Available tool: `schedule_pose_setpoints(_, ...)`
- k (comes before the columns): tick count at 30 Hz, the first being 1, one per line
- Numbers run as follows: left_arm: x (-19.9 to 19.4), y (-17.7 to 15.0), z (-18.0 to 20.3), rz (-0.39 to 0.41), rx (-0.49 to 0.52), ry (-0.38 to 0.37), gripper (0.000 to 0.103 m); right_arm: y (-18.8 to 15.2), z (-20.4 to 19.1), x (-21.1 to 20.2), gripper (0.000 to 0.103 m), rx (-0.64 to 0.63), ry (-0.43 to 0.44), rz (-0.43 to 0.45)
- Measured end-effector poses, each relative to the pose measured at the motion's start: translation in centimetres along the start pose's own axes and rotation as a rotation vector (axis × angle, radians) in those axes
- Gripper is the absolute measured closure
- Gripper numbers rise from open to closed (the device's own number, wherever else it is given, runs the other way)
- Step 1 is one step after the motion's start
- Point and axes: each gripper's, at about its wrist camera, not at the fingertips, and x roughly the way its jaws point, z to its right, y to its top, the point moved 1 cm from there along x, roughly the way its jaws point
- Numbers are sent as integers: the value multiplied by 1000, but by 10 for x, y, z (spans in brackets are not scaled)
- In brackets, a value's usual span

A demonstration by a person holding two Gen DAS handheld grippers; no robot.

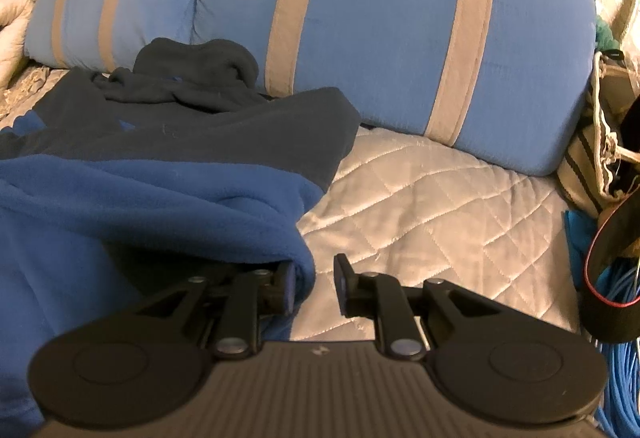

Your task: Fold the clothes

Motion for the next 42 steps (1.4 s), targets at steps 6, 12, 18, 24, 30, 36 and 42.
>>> schedule_pose_setpoints(6, -8, 0, 4, -7, 31, 25, 62, 2, 2, 2, 54, 19, -24, -16)
schedule_pose_setpoints(12, -32, 0, 3, -19, 31, 100, 40, 2, 5, 2, 28, -23, -81, -47)
schedule_pose_setpoints(18, -76, -4, -2, 31, 11, 127, 33, -3, 8, -14, 15, -62, -72, -48)
schedule_pose_setpoints(24, -135, 4, 11, 191, -25, 74, 33, -18, -5, -17, 11, -144, -18, -62)
schedule_pose_setpoints(30, -192, 12, 42, 339, 0, 10, 31, -22, -15, 0, 9, -182, -109, -86)
schedule_pose_setpoints(36, -216, 7, 76, 409, 82, 9, 26, -19, 6, 14, 3, -67, -169, -100)
schedule_pose_setpoints(42, -219, -1, 96, 411, 143, 25, 25, -18, 5, 8, 1, -60, -175, -84)
